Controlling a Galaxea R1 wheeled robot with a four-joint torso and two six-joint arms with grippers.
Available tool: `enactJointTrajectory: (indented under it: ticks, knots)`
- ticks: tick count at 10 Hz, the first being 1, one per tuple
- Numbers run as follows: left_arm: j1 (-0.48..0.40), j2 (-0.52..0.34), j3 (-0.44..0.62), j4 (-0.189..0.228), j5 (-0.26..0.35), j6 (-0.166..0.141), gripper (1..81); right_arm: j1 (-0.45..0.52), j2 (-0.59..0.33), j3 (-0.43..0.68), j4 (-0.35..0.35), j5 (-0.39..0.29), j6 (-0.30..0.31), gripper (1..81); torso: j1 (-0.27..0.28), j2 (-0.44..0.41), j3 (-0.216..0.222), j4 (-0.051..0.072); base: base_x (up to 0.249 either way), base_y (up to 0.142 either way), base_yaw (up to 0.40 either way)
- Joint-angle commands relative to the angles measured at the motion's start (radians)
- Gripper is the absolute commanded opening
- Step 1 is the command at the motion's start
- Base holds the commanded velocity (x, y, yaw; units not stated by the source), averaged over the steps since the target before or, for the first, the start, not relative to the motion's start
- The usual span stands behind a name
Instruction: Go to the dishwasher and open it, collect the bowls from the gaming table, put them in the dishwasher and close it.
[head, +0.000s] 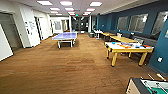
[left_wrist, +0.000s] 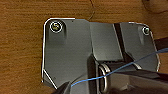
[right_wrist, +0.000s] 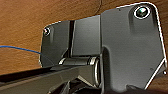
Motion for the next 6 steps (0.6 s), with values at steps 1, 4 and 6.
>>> enactJointTrajectory:
  ticks: [1, 4, 6]
  knots:
    - [-0.047, -0.006, 0.0, -0.005, 0.051, 0.001, 81.1, 0.045, 0.001, 0.013, -0.005, -0.04, 0.0, 81.1, 0.0, 0.0, 0.0, 0.0, 0.194, 0.0, 0.0]
    - [-0.047, -0.002, 0.002, -0.005, 0.051, 0.001, 81.1, 0.045, 0.001, 0.008, -0.002, -0.04, 0.0, 81.1, 0.0, 0.0, 0.0, 0.0, 0.203, 0.0, 0.0]
    - [-0.045, -0.002, 0.002, -0.005, 0.051, 0.001, 81.1, 0.043, 0.001, 0.011, -0.004, -0.038, 0.0, 81.1, 0.0, 0.0, 0.0, 0.0, 0.206, 0.0, 0.0]
